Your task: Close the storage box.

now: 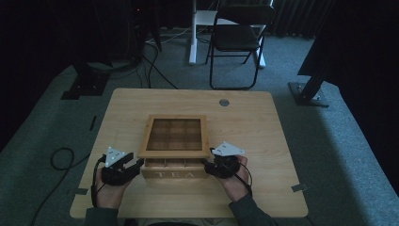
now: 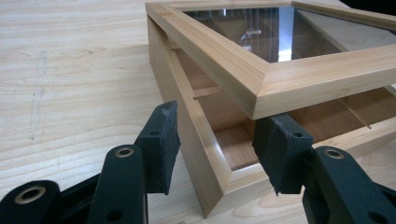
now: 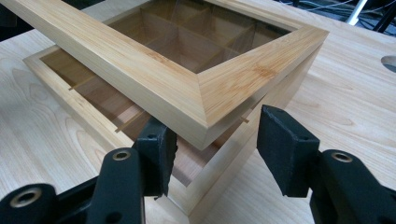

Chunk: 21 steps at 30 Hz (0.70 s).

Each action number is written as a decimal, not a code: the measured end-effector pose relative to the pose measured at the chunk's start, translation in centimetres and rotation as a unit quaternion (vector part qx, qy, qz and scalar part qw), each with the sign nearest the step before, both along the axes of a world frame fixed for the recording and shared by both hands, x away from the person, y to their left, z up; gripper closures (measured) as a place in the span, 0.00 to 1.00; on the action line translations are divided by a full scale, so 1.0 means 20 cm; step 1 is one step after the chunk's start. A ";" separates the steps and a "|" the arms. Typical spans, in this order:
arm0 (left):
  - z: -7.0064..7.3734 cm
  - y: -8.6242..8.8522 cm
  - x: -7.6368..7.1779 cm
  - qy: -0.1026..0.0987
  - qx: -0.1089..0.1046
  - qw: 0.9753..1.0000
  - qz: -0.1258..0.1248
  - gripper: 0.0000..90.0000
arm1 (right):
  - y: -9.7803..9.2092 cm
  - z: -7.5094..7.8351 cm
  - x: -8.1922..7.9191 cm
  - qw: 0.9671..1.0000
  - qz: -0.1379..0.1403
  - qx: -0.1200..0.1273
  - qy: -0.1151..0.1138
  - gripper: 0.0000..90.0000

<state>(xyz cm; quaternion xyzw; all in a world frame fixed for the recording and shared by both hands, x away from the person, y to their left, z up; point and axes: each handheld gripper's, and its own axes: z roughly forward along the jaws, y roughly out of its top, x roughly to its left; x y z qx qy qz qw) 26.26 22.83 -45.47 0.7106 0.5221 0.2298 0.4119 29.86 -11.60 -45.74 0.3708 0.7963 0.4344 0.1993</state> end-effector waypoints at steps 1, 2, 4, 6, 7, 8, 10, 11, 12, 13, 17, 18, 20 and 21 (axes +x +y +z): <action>0.00 0.00 0.00 0.001 0.002 1.000 -0.001 0.56 | 0.00 0.00 0.00 1.000 0.000 -0.002 0.001 0.52; -0.01 -0.01 0.00 0.002 0.002 1.000 -0.001 0.57 | 0.00 -0.01 0.00 1.000 0.002 -0.003 0.000 0.52; -0.02 -0.01 -0.01 0.003 0.004 1.000 -0.002 0.57 | 0.00 -0.02 -0.01 1.000 0.003 -0.004 0.003 0.52; -0.03 -0.02 -0.01 0.005 0.005 1.000 -0.003 0.57 | 0.00 -0.02 -0.01 1.000 0.005 -0.007 0.004 0.52; -0.04 -0.02 -0.01 0.007 0.005 1.000 -0.003 0.57 | 0.00 -0.03 -0.01 1.000 0.005 -0.007 0.005 0.52; -0.04 -0.02 -0.01 0.008 0.005 1.000 -0.004 0.57 | 0.00 -0.03 -0.02 1.000 0.006 -0.008 0.006 0.52; -0.04 -0.02 -0.01 0.009 0.004 1.000 -0.004 0.57 | -0.01 -0.04 -0.02 1.000 0.006 -0.010 0.007 0.52; -0.05 -0.02 -0.01 0.010 0.004 1.000 -0.004 0.57 | -0.01 -0.04 -0.02 1.000 0.007 -0.010 0.007 0.52; -0.05 -0.02 -0.01 0.010 0.005 1.000 -0.004 0.57 | -0.01 -0.04 -0.02 1.000 0.007 -0.009 0.008 0.52; -0.05 -0.02 -0.01 0.011 0.006 1.000 -0.004 0.57 | -0.02 -0.04 -0.02 1.000 0.007 -0.009 0.009 0.52; -0.07 -0.02 -0.02 0.013 0.013 1.000 -0.004 0.58 | -0.02 -0.06 -0.03 1.000 0.008 -0.011 0.011 0.52; -0.07 -0.02 -0.02 0.014 0.011 1.000 -0.003 0.58 | -0.02 -0.06 -0.03 1.000 0.008 -0.011 0.011 0.52; -0.08 -0.02 -0.02 0.015 0.011 1.000 -0.004 0.59 | -0.02 -0.07 -0.03 1.000 0.009 -0.014 0.012 0.52; -0.08 -0.03 -0.02 0.015 0.013 1.000 -0.005 0.59 | -0.02 -0.07 -0.04 1.000 0.009 -0.015 0.012 0.52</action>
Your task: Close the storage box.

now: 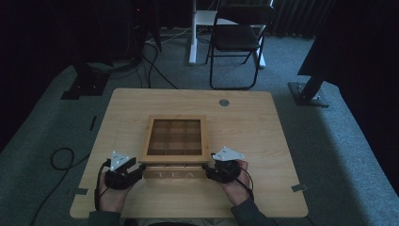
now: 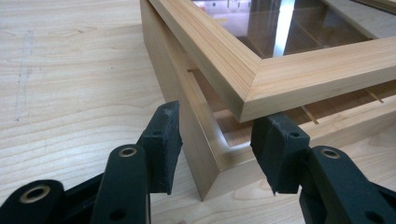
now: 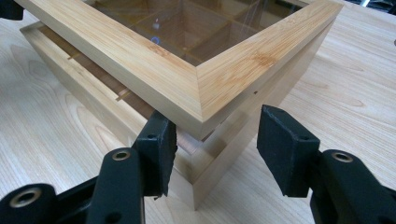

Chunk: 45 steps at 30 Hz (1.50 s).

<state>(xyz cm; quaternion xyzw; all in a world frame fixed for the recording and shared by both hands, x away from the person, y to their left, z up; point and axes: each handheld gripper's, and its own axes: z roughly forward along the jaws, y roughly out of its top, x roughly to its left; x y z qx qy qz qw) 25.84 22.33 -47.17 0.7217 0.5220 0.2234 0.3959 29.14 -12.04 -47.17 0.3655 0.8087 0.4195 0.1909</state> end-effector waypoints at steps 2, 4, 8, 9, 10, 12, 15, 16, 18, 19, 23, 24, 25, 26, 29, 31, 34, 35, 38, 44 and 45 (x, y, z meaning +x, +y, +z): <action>-0.01 0.00 0.00 0.001 0.000 1.000 0.000 0.60 | 0.00 0.00 0.00 1.000 0.001 -0.001 -0.001 0.52; -0.01 0.00 0.00 0.002 0.003 1.000 -0.001 0.60 | 0.00 -0.01 -0.01 1.000 0.001 -0.004 -0.003 0.52; -0.03 -0.01 -0.01 0.004 0.006 1.000 -0.003 0.63 | 0.00 -0.02 -0.02 1.000 0.004 -0.009 -0.003 0.52; -0.03 -0.01 -0.01 0.006 0.006 1.000 -0.003 0.63 | 0.00 -0.02 -0.02 1.000 0.004 -0.010 0.001 0.52; -0.04 -0.01 -0.01 0.007 0.007 1.000 -0.005 0.63 | 0.00 -0.03 -0.02 1.000 0.006 -0.011 0.002 0.52; -0.04 -0.02 -0.02 0.009 0.007 1.000 -0.005 0.64 | 0.00 -0.04 -0.02 1.000 0.007 -0.013 0.004 0.52; -0.05 -0.01 -0.02 0.010 0.005 1.000 -0.007 0.64 | 0.00 -0.04 -0.03 1.000 0.008 -0.012 0.004 0.52; -0.05 -0.02 -0.02 0.011 0.005 1.000 -0.007 0.64 | 0.00 -0.05 -0.03 1.000 0.008 -0.013 0.004 0.52; -0.06 -0.02 -0.03 0.012 0.006 1.000 -0.009 0.64 | 0.00 -0.05 -0.03 1.000 0.008 -0.013 0.006 0.52; -0.06 -0.02 -0.03 0.014 0.006 1.000 -0.010 0.64 | 0.00 -0.05 -0.03 1.000 0.009 -0.013 0.006 0.52; -0.07 -0.02 -0.04 0.015 0.009 1.000 -0.011 0.64 | 0.00 -0.06 -0.05 1.000 0.013 -0.015 0.009 0.52; -0.07 -0.02 -0.04 0.016 0.010 1.000 -0.011 0.64 | 0.00 -0.06 -0.05 1.000 0.013 -0.014 0.010 0.52; -0.08 -0.02 -0.04 0.016 0.010 1.000 -0.011 0.64 | 0.00 -0.06 -0.05 1.000 0.014 -0.014 0.010 0.52; -0.08 -0.02 -0.04 0.017 0.010 1.000 -0.012 0.64 | 0.00 -0.06 -0.05 1.000 0.013 -0.016 0.009 0.52; -0.08 -0.02 -0.04 0.019 0.011 1.000 -0.014 0.63 | -0.01 -0.07 -0.05 1.000 0.011 -0.015 0.015 0.52; -0.09 -0.01 -0.05 0.020 0.012 1.000 -0.013 0.63 | -0.02 -0.07 -0.06 1.000 0.011 -0.018 0.018 0.52; -0.10 -0.01 -0.06 0.026 0.020 0.999 -0.016 0.62 | -0.05 -0.06 -0.07 1.000 0.015 -0.012 0.013 0.51; -0.10 -0.01 -0.06 0.025 0.019 0.999 -0.015 0.62 | -0.07 -0.06 -0.08 1.000 0.014 -0.009 0.011 0.51; -0.07 0.02 -0.08 0.009 -0.002 1.000 -0.012 0.61 | -0.12 -0.05 -0.07 1.000 0.001 -0.003 0.007 0.50; -0.02 0.06 -0.09 -0.011 -0.012 1.000 0.004 0.60 | -0.27 -0.09 0.05 0.997 -0.072 0.007 0.025 0.50; -0.02 0.07 -0.09 -0.012 -0.013 1.000 0.008 0.59 | -0.29 -0.10 0.07 0.996 -0.082 0.006 0.027 0.50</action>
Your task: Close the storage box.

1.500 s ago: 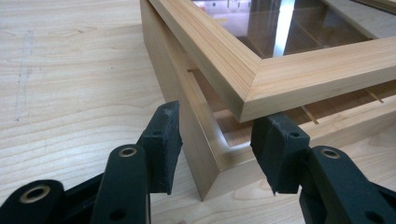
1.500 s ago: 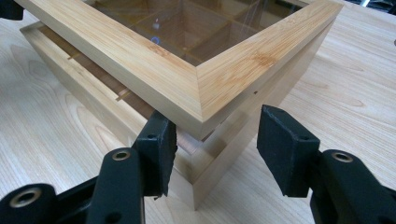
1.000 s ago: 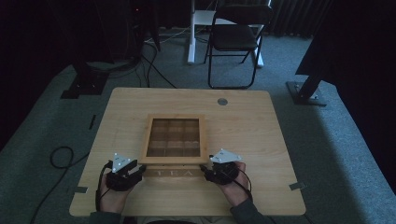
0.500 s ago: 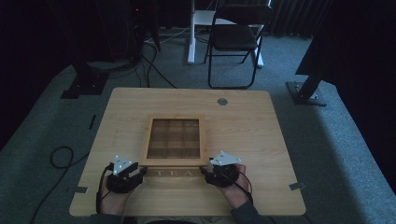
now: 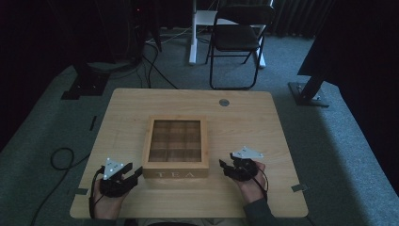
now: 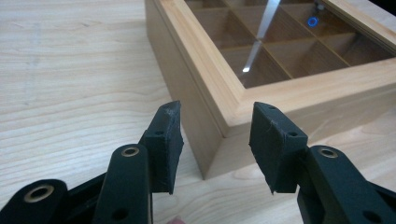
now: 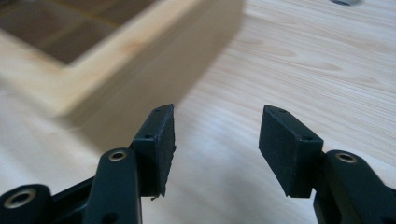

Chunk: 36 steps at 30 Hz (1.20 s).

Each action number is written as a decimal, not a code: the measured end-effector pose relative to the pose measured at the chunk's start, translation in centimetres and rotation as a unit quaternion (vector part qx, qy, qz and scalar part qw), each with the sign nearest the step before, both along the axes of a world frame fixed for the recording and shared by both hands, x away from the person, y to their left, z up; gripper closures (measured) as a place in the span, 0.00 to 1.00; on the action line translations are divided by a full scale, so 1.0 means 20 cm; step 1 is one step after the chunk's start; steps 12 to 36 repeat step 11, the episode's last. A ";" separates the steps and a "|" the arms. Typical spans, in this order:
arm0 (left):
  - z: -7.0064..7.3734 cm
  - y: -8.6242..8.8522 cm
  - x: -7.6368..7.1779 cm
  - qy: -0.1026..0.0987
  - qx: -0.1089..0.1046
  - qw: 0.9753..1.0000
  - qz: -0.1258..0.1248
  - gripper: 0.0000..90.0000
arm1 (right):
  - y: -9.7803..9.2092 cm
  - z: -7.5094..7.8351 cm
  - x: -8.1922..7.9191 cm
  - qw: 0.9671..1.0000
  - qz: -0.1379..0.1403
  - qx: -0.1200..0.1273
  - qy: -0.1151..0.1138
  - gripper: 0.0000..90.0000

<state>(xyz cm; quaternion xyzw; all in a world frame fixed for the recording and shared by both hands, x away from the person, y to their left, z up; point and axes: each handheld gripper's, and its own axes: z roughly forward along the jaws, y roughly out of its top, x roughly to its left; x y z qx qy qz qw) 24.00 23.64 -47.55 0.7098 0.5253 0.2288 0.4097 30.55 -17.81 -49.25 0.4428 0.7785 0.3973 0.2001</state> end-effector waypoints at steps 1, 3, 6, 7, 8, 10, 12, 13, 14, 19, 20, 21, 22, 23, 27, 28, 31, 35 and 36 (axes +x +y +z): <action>0.00 0.01 0.00 -0.001 0.000 1.000 0.002 0.59 | -0.01 -0.01 0.03 1.000 -0.007 -0.004 0.001 0.49; 0.00 0.01 0.01 -0.001 0.000 1.000 0.009 0.58 | -0.03 -0.04 0.09 1.000 -0.023 -0.012 0.005 0.48; -0.01 0.02 0.01 -0.002 -0.003 1.000 0.016 0.57 | -0.05 -0.08 0.16 0.999 -0.038 -0.024 0.011 0.48; -0.01 0.02 0.01 -0.002 -0.003 1.000 0.018 0.57 | -0.05 -0.09 0.18 0.999 -0.044 -0.026 0.014 0.48; -0.01 0.03 0.01 -0.004 -0.005 1.000 0.020 0.57 | -0.05 -0.10 0.20 0.998 -0.048 -0.034 0.014 0.48; -0.02 0.03 0.01 -0.005 -0.008 1.000 0.023 0.57 | -0.03 -0.13 0.24 0.997 -0.055 -0.046 0.018 0.47; -0.02 0.03 0.02 -0.005 -0.009 1.000 0.025 0.57 | -0.03 -0.15 0.26 0.997 -0.060 -0.049 0.017 0.47; -0.02 0.03 0.02 -0.005 -0.009 1.000 0.025 0.57 | -0.03 -0.15 0.26 0.997 -0.060 -0.049 0.017 0.47; -0.02 0.03 0.02 -0.005 -0.009 1.000 0.025 0.57 | -0.03 -0.15 0.26 0.997 -0.060 -0.049 0.017 0.47; -0.02 0.03 0.02 -0.005 -0.009 1.000 0.025 0.57 | -0.03 -0.15 0.26 0.997 -0.060 -0.049 0.017 0.47; -0.02 0.03 0.02 -0.005 -0.009 1.000 0.025 0.57 | -0.03 -0.15 0.26 0.997 -0.060 -0.049 0.017 0.47; -0.02 0.03 0.02 -0.005 -0.009 1.000 0.025 0.57 | -0.03 -0.15 0.26 0.997 -0.060 -0.049 0.017 0.47; -0.02 0.03 0.02 -0.005 -0.009 1.000 0.025 0.57 | -0.03 -0.15 0.26 0.997 -0.060 -0.049 0.017 0.47; -0.02 0.03 0.02 -0.005 -0.009 1.000 0.025 0.57 | -0.03 -0.15 0.26 0.997 -0.060 -0.049 0.017 0.47; -0.02 0.03 0.02 -0.005 -0.009 1.000 0.025 0.57 | -0.03 -0.15 0.26 0.997 -0.060 -0.049 0.017 0.47; -0.02 0.03 0.02 -0.005 -0.009 1.000 0.025 0.57 | -0.03 -0.15 0.26 0.997 -0.060 -0.049 0.017 0.47; -0.02 0.03 0.02 -0.005 -0.009 1.000 0.025 0.57 | -0.03 -0.15 0.26 0.997 -0.060 -0.049 0.017 0.47; -0.02 0.03 0.02 -0.005 -0.009 1.000 0.025 0.57 | -0.03 -0.15 0.26 0.997 -0.060 -0.049 0.017 0.47; -0.02 0.03 0.02 -0.005 -0.009 1.000 0.025 0.57 | -0.03 -0.15 0.26 0.997 -0.060 -0.049 0.017 0.47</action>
